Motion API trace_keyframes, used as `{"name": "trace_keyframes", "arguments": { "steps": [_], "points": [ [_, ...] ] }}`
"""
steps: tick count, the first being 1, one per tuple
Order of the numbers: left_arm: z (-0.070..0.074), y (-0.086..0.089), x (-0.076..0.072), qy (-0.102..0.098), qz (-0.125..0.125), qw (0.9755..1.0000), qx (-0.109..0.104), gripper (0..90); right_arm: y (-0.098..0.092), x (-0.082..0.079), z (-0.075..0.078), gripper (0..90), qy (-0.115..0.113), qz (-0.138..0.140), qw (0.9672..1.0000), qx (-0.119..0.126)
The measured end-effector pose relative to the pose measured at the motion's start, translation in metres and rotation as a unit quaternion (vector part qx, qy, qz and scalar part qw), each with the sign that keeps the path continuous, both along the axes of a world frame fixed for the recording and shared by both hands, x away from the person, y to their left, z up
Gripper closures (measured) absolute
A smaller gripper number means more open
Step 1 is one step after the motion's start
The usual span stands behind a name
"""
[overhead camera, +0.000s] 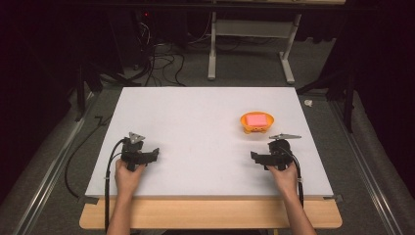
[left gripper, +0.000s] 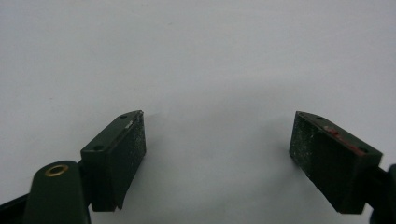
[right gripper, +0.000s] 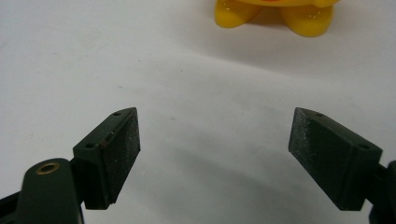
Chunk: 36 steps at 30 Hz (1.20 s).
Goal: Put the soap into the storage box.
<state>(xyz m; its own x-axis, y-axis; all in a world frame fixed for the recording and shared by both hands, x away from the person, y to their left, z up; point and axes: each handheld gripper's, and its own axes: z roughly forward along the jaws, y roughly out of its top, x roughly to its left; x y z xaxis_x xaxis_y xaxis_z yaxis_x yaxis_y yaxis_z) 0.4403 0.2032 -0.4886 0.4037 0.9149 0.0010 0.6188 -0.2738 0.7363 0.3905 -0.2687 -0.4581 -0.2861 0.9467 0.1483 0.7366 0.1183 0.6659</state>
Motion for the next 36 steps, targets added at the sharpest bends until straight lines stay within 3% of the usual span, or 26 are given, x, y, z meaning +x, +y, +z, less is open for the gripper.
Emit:
{"name": "trace_keyframes", "arguments": {
  "steps": [13,23,26,36],
  "points": [
    [0.0,0.0,0.0,0.0,0.0,1.0,0.0,19.0,0.009,-0.001,-0.015,17.0,-0.003,0.008,0.9991,-0.042],
    [0.0,0.0,0.0,0.0,0.0,1.0,0.0,19.0,0.017,-0.004,-0.023,16.1,-0.033,0.011,0.9964,-0.078],
    [0.0,0.0,0.0,0.0,-0.001,1.0,0.001,19.0,0.016,-0.007,-0.025,16.0,-0.045,0.009,0.9963,-0.073],
    [0.0,0.0,0.0,0.0,-0.001,1.0,0.0,19.0,0.015,-0.007,-0.025,15.9,-0.044,0.01,0.9965,-0.07]
  ]
}}
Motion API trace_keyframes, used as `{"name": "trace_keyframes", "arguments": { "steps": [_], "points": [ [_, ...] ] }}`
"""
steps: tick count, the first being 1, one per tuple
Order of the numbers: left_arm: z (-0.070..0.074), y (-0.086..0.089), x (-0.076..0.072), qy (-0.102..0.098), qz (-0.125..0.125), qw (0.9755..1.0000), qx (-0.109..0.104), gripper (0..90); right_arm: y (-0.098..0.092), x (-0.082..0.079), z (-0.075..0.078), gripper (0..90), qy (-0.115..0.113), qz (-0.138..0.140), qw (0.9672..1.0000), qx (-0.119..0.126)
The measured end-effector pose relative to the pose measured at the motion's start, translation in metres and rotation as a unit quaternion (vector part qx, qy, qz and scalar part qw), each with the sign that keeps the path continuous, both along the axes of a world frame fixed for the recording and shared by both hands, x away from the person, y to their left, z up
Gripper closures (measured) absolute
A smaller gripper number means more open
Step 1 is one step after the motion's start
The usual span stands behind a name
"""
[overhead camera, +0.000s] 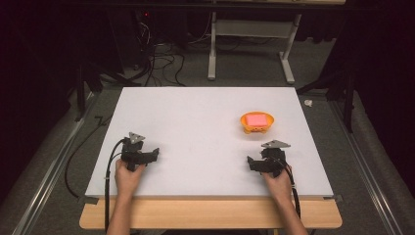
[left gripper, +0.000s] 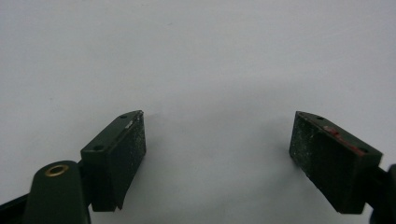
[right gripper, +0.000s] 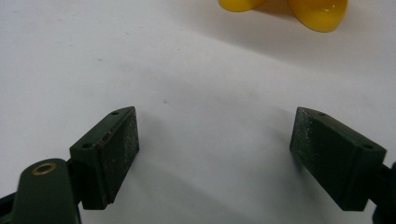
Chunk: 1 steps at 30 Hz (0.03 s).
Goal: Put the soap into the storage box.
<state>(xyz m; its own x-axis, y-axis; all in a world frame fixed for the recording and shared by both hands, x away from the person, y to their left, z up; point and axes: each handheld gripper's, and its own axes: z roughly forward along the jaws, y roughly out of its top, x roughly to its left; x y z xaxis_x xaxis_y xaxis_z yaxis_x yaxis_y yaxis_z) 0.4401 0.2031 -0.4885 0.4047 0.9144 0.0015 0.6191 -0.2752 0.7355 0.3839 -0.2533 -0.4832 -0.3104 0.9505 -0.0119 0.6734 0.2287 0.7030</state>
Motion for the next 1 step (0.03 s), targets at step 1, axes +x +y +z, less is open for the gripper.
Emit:
{"name": "trace_keyframes", "arguments": {
  "steps": [1],
  "points": [
    [0.0,0.0,0.0,0.0,0.0,1.0,0.0,19.0,0.0,0.0,0.0,15.9,0.0,0.0,1.0,0.001]
  ]
}}
